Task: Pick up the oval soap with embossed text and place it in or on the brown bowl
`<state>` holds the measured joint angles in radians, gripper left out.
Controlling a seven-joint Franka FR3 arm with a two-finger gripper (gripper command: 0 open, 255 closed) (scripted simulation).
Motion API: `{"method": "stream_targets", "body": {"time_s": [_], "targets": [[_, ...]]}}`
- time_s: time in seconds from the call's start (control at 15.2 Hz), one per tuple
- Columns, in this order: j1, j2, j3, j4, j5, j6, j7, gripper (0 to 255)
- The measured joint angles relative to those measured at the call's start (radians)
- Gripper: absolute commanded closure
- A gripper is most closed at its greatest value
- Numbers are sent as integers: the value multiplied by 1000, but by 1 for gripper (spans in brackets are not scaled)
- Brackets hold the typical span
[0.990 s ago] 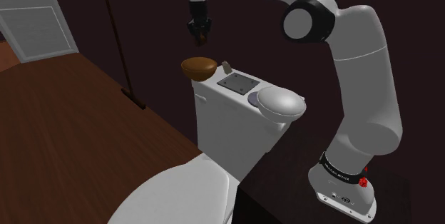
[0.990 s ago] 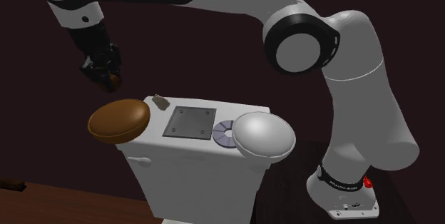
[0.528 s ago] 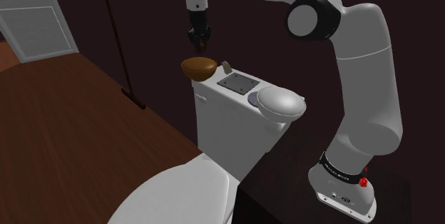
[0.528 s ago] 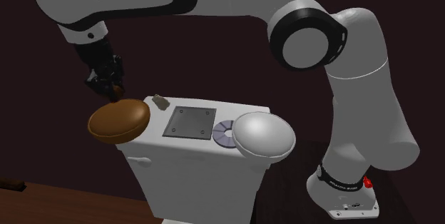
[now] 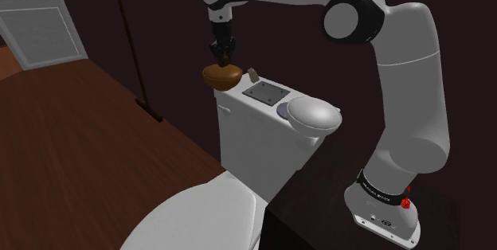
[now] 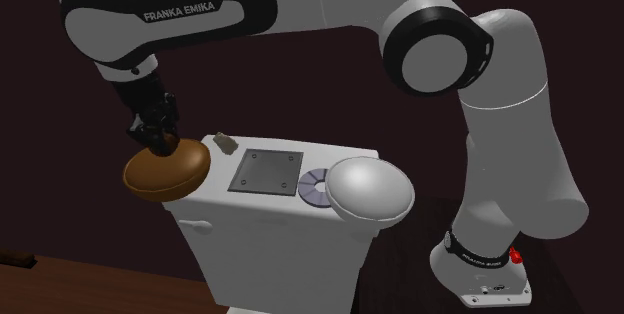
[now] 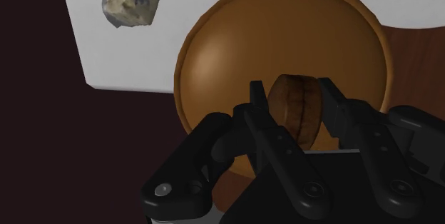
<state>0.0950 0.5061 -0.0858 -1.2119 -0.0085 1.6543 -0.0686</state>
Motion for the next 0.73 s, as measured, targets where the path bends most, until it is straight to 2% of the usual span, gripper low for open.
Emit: {"method": "stream_targets", "body": {"time_s": [0.26, 0.33, 0.73], "targets": [[0, 0, 0, -3, 0, 3, -1, 255], [0, 0, 0, -3, 0, 3, -1, 0], [0, 0, 0, -3, 0, 3, -1, 0]]}}
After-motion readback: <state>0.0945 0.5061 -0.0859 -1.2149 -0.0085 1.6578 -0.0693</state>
